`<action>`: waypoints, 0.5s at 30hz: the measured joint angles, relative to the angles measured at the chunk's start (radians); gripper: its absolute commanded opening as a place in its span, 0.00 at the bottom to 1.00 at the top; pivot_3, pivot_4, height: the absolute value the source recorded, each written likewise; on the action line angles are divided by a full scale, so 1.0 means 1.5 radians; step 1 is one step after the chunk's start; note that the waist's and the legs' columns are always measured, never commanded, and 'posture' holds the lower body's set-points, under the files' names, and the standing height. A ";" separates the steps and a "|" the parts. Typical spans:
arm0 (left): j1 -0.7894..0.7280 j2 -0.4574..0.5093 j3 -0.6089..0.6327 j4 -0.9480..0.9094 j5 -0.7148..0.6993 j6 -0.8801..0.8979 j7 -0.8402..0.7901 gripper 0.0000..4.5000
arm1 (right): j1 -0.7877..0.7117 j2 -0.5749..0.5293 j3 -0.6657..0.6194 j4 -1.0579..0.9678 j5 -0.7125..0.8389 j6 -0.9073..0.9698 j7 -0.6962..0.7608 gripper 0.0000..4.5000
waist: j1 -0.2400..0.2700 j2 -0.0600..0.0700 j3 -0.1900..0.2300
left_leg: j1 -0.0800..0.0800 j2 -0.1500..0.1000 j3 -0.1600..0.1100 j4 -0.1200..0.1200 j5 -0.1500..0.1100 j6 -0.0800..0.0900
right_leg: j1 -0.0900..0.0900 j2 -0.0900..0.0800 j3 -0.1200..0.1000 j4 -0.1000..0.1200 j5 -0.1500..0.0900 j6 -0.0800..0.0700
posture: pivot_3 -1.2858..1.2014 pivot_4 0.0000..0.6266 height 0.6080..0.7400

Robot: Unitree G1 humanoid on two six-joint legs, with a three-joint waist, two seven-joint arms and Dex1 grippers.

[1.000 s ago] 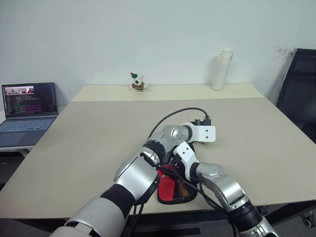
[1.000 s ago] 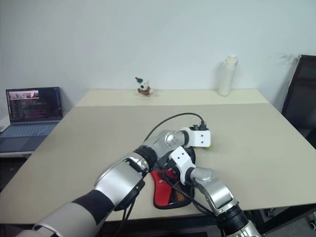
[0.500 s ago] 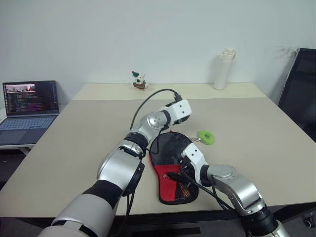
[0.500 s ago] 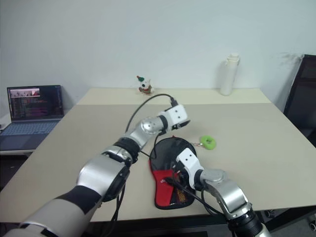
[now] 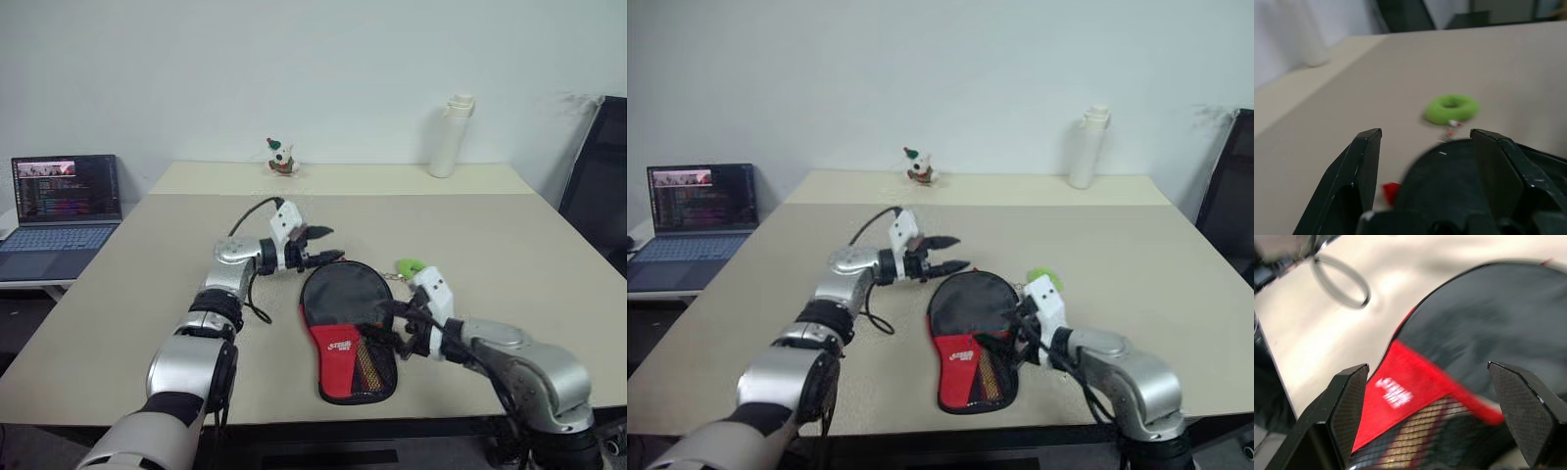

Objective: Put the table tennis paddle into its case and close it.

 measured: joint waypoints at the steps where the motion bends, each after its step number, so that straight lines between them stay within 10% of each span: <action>1: 0.014 0.000 -0.012 -0.018 0.000 0.011 -0.021 0.70 | -0.009 -0.018 -0.006 0.010 -0.001 -0.009 0.001 0.95 | 0.000 0.000 0.000 | 0.000 0.000 0.000 0.000 0.000 0.000 | 0.000 0.000 0.000 0.000 0.000 0.000 | 0.52 0.24 1.00; 15: 0.064 -0.003 -0.111 -0.002 0.055 0.020 -0.047 0.70 | -0.130 -0.113 0.145 0.399 -0.227 -0.396 0.024 0.95 | -0.003 0.000 0.000 | 0.000 0.000 0.000 0.000 0.000 0.000 | -0.001 0.001 0.001 0.000 0.000 0.000 | 0.52 0.24 1.00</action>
